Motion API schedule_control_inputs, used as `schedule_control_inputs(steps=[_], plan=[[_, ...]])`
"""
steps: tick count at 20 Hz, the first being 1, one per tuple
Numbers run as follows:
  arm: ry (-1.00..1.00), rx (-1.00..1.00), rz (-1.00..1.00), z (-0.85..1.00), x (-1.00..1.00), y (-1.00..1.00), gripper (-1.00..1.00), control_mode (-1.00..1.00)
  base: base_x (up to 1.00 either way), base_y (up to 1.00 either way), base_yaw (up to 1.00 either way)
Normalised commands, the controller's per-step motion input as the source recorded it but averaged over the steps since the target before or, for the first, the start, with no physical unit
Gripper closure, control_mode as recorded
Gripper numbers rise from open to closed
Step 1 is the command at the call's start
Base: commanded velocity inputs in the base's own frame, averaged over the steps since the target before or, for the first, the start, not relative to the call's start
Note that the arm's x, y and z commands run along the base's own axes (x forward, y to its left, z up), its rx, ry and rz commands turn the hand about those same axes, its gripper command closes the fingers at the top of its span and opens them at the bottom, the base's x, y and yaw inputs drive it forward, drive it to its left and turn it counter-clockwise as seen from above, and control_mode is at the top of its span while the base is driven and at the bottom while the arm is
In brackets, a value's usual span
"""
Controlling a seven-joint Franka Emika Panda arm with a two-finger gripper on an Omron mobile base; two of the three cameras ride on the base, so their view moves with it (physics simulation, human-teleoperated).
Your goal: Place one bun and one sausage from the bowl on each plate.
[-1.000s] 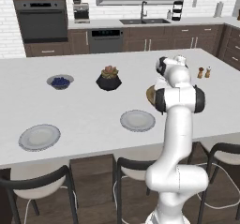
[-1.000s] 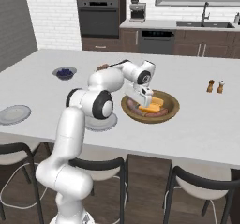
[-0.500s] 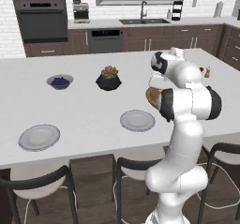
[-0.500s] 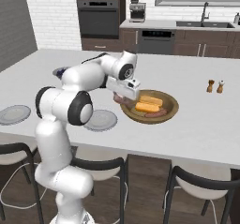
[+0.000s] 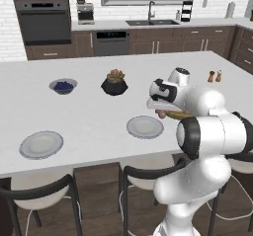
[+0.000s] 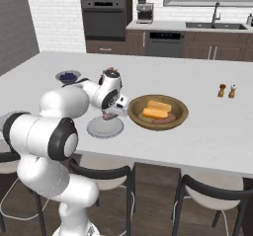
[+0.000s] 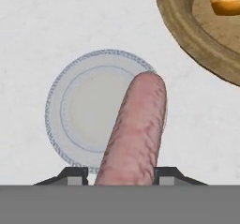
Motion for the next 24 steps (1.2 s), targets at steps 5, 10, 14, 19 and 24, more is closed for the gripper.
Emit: schedule_control_inputs(steps=[5, 10, 14, 19, 24], plan=[[0.11, 0.00, 0.08, -0.14, 0.43, 0.13, 1.00, -1.00, 0.00, 0.00, 0.00], [0.05, -0.06, 0.15, -0.56, 0.30, 0.00, 1.00, -1.00, 0.00, 0.00, 0.00], [0.00, -0.08, 0.12, -0.44, 0.05, 0.00, 1.00, -1.00, 0.00, 0.00, 0.00], [-0.01, -0.03, 0.00, -0.22, 0.00, 0.00, 1.00, -1.00, 0.00, 0.00, 0.00], [-0.01, -0.01, 0.00, -0.17, 0.02, 0.00, 1.00, -1.00, 0.00, 0.00, 0.00]])
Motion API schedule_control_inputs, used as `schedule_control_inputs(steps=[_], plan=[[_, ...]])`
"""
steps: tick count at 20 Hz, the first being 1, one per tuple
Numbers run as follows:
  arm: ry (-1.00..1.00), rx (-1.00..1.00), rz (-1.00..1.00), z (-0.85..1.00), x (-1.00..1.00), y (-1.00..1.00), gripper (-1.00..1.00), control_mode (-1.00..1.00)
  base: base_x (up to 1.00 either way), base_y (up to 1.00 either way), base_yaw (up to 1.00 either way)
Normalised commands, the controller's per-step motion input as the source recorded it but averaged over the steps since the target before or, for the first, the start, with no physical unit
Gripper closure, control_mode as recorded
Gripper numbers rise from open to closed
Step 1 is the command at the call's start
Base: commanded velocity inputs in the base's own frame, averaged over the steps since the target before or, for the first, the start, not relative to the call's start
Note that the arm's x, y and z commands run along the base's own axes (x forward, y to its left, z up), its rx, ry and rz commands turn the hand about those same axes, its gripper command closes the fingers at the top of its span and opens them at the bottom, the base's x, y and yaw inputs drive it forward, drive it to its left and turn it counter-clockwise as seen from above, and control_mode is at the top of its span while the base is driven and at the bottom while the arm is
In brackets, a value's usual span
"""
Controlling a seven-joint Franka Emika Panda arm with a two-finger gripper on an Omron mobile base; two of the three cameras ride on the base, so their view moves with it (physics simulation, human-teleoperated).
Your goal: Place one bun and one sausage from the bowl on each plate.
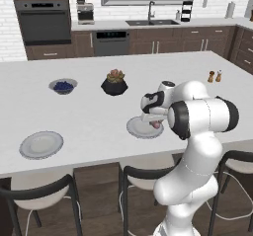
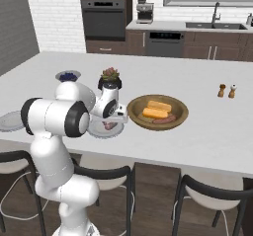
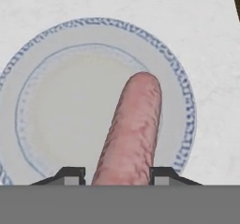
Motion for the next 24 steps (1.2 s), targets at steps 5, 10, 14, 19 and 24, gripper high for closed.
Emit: schedule_control_inputs(steps=[5, 10, 14, 19, 24], plan=[[0.00, 0.00, 0.00, -0.08, 0.01, 0.00, 1.00, -1.00, 0.00, 0.00, 0.00], [0.00, 0.00, 0.00, 0.00, 0.00, 0.00, -1.00, -1.00, 0.00, 0.00, 0.00], [0.00, 0.00, 0.00, 0.00, 0.00, 0.00, -1.00, -1.00, 0.00, 0.00, 0.00], [0.00, 0.00, 0.00, 0.00, 0.00, 0.00, -1.00, -1.00, 0.00, 0.00, 0.00], [-0.03, 0.01, -0.01, 0.11, -0.15, -0.03, -1.00, -1.00, 0.00, 0.00, 0.00]])
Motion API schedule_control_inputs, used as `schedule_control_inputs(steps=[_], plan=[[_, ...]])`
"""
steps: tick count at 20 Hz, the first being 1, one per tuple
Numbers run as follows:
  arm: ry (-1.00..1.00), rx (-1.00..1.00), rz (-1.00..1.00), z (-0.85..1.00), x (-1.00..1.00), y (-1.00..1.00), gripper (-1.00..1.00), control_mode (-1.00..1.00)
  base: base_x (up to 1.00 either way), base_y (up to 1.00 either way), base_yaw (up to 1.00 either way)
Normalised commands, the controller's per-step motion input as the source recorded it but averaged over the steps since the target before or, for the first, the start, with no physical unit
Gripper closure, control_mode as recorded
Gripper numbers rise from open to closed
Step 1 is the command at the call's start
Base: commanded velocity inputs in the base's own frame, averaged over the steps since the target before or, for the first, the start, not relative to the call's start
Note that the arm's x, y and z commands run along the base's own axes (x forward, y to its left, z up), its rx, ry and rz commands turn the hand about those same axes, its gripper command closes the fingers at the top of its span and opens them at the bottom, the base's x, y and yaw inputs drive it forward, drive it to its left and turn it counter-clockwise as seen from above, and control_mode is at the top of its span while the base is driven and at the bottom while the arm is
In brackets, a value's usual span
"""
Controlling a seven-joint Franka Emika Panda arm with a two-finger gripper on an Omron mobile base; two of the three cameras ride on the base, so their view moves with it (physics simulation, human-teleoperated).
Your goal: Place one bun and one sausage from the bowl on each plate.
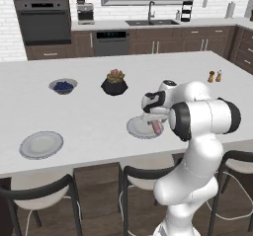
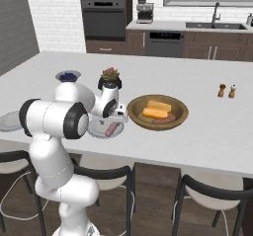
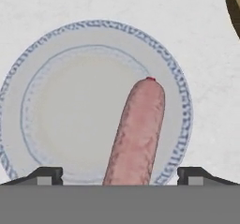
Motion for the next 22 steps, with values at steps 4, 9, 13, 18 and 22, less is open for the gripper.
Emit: schedule_control_inputs(steps=[4, 9, 13, 18, 22], plan=[[0.00, 0.01, -0.26, 0.61, -0.36, -0.01, -1.00, -1.00, 0.00, 0.00, 0.00], [0.01, 0.07, -0.36, 0.63, -0.07, -0.30, -1.00, -1.00, 0.00, 0.00, 0.00], [0.02, 0.11, -0.40, 0.53, 0.09, -0.41, -1.00, -1.00, 0.00, 0.00, 0.00], [0.09, 0.16, -0.45, 0.25, 0.35, -0.41, -1.00, -1.00, 0.00, 0.00, 0.00], [0.11, 0.19, -0.54, 0.02, 0.29, -0.37, -1.00, -1.00, 0.00, 0.00, 0.00]])
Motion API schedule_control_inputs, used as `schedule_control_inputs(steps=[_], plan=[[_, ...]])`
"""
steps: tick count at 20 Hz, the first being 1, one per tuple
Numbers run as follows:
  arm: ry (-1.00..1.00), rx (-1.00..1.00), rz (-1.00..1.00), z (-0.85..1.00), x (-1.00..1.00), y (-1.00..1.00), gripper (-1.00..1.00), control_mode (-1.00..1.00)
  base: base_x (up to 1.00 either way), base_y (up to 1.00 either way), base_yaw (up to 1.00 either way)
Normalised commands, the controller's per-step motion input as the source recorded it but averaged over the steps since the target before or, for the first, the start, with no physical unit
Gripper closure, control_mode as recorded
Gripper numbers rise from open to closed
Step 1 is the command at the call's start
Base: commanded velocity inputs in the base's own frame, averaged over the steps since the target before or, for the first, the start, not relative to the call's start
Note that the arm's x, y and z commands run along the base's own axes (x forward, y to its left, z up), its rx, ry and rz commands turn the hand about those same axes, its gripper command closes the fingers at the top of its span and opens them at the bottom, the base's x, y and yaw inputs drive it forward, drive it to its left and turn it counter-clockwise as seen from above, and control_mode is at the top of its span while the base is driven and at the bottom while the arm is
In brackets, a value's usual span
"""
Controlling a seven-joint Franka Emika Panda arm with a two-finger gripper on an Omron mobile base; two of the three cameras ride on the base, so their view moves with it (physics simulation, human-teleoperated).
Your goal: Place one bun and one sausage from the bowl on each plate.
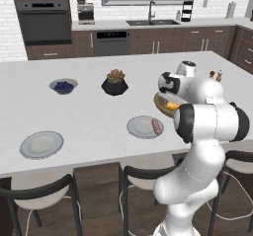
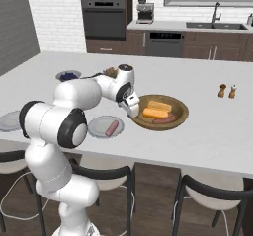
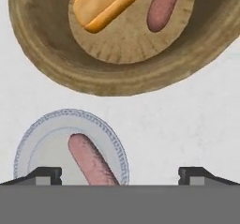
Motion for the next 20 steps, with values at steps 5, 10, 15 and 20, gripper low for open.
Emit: schedule_control_inputs(steps=[5, 10, 15, 20], plan=[[0.12, 0.18, -0.52, 0.01, 0.28, -0.44, -1.00, -1.00, 0.00, 0.00, 0.00], [0.09, 0.13, -0.38, 0.00, 0.45, -0.58, -1.00, -1.00, 0.00, 0.00, 0.00], [0.00, 0.05, -0.22, -0.08, 0.38, -0.51, -1.00, -1.00, 0.00, 0.00, 0.00], [0.00, 0.00, -0.11, -0.25, 0.17, -0.27, -1.00, -1.00, 0.00, 0.00, 0.00]])
